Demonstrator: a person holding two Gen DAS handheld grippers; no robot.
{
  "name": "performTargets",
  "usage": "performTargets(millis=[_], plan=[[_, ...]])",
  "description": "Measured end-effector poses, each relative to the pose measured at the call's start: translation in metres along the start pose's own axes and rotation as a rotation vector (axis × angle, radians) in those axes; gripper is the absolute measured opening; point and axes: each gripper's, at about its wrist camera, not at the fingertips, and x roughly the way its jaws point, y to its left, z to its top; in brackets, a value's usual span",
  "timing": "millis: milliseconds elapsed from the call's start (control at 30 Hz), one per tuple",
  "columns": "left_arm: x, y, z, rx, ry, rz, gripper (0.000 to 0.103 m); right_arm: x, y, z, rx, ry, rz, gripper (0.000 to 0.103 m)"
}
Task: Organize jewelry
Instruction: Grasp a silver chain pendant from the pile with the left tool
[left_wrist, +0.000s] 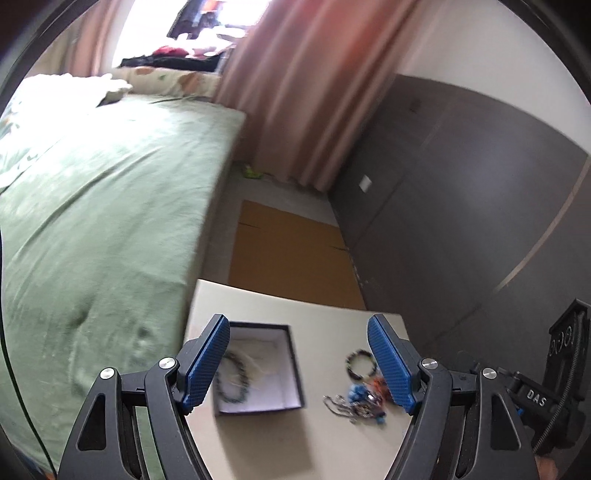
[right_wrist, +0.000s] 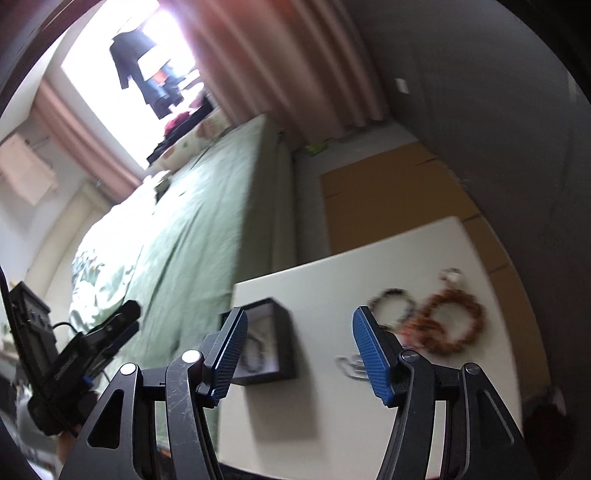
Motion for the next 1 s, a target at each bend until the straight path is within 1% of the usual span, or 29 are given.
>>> performTargets(millis=[67, 133, 200, 300, 333, 367, 400, 467, 533, 567, 700, 733, 767, 833, 900, 967, 1000], plan=[[0.008, -0.018, -0.006, 0.041, 0.02, -0.01, 0.078, -0.007, -0.024, -0.004, 0.036, -0.017, -0.01, 0.063], [0.016, -0.031, -0.013, 0.064, 0.039, -0.018, 0.078, -0.01, -0.043, -0.006, 0.078, -0.009, -0.033, 0.064], [0.027, -0.044, -0.019, 0.094, 0.06, -0.022, 0.078, -0.012, -0.059, -0.006, 0.101, 0.0, -0.072, 0.064], [0.043, -0.063, -0.028, 0.126, 0.1, -0.038, 0.078, -0.021, -0.075, -0.006, 0.115, -0.029, -0.084, 0.065], [0.048, -0.068, -0.03, 0.128, 0.112, -0.051, 0.078, -0.022, -0.08, -0.008, 0.118, -0.031, -0.083, 0.07], [0.051, -0.071, -0.032, 0.131, 0.121, -0.059, 0.077, -0.021, -0.086, -0.011, 0.123, -0.028, -0.076, 0.077], [0.057, -0.077, -0.035, 0.141, 0.132, -0.062, 0.076, -0.02, -0.09, -0.013, 0.128, -0.021, -0.076, 0.08], [0.066, -0.088, -0.041, 0.167, 0.156, -0.061, 0.072, -0.013, -0.103, -0.018, 0.152, 0.019, -0.092, 0.081], [0.079, -0.099, -0.05, 0.195, 0.187, -0.062, 0.067, -0.009, -0.113, -0.019, 0.173, 0.038, -0.096, 0.081], [0.084, -0.103, -0.054, 0.205, 0.199, -0.061, 0.064, -0.008, -0.117, -0.02, 0.181, 0.042, -0.101, 0.081], [0.112, -0.121, -0.074, 0.262, 0.247, -0.055, 0.059, -0.006, -0.139, -0.023, 0.203, 0.048, -0.098, 0.081], [0.119, -0.124, -0.079, 0.277, 0.258, -0.048, 0.055, -0.004, -0.144, -0.023, 0.213, 0.051, -0.094, 0.081], [0.126, -0.126, -0.084, 0.29, 0.275, -0.037, 0.047, -0.003, -0.15, -0.024, 0.224, 0.058, -0.099, 0.081], [0.142, -0.13, -0.096, 0.312, 0.321, -0.036, 0.041, 0.0, -0.161, -0.025, 0.246, 0.08, -0.117, 0.081], [0.155, -0.132, -0.105, 0.341, 0.347, -0.026, 0.04, 0.002, -0.167, -0.026, 0.247, 0.093, -0.11, 0.081], [0.165, -0.134, -0.111, 0.362, 0.366, -0.013, 0.036, 0.005, -0.172, -0.027, 0.255, 0.114, -0.089, 0.081], [0.169, -0.135, -0.112, 0.367, 0.372, -0.012, 0.035, 0.007, -0.174, -0.027, 0.259, 0.122, -0.077, 0.081]])
